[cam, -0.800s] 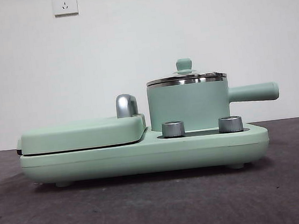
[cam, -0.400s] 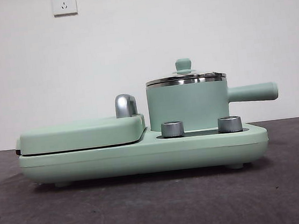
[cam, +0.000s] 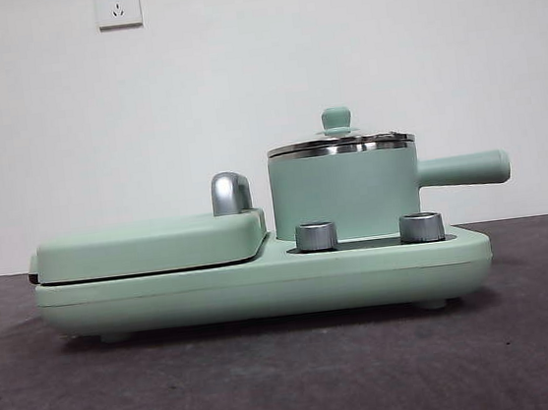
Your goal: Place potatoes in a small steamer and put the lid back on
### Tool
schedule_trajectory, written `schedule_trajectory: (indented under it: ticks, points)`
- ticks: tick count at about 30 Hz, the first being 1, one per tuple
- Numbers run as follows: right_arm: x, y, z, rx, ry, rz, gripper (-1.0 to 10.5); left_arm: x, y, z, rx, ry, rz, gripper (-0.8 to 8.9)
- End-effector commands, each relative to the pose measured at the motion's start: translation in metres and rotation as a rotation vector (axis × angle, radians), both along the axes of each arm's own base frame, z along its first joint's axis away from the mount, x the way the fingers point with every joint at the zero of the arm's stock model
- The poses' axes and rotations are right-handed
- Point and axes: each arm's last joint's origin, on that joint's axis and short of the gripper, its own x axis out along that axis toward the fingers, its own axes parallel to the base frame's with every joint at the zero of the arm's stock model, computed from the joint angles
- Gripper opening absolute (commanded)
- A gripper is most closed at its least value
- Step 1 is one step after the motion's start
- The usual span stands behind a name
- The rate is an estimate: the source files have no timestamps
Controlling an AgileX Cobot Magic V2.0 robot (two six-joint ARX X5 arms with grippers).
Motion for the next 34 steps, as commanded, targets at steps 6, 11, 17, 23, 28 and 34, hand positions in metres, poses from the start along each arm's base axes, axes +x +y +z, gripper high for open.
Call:
schedule_trajectory:
  ticks: [6, 11, 17, 23, 28, 34]
  points:
    - [0.0, 0.001, 0.003, 0.004, -0.015, 0.01, 0.2, 0.001, 0.0, -0.006, -0.002, 0.017, 0.0, 0.06]
    - [0.0, 0.001, 0.003, 0.005, -0.016, 0.011, 0.2, 0.001, 0.0, -0.006, -0.002, 0.017, 0.0, 0.06]
    - [0.012, -0.005, -0.009, 0.037, -0.131, -0.101, 0.2, 0.001, 0.0, -0.006, -0.002, 0.017, 0.0, 0.06]
    - [0.033, -0.024, -0.077, 0.145, -0.507, -0.337, 0.2, 0.001, 0.0, -0.006, -0.002, 0.017, 0.0, 0.06]
    - [0.034, -0.04, -0.137, 0.126, -0.651, -0.583, 0.2, 0.001, 0.0, -0.006, -0.002, 0.017, 0.0, 0.06]
    - [0.027, -0.05, -0.182, 0.078, -0.619, -0.689, 0.2, 0.001, 0.0, -0.006, -0.003, 0.017, 0.0, 0.06]
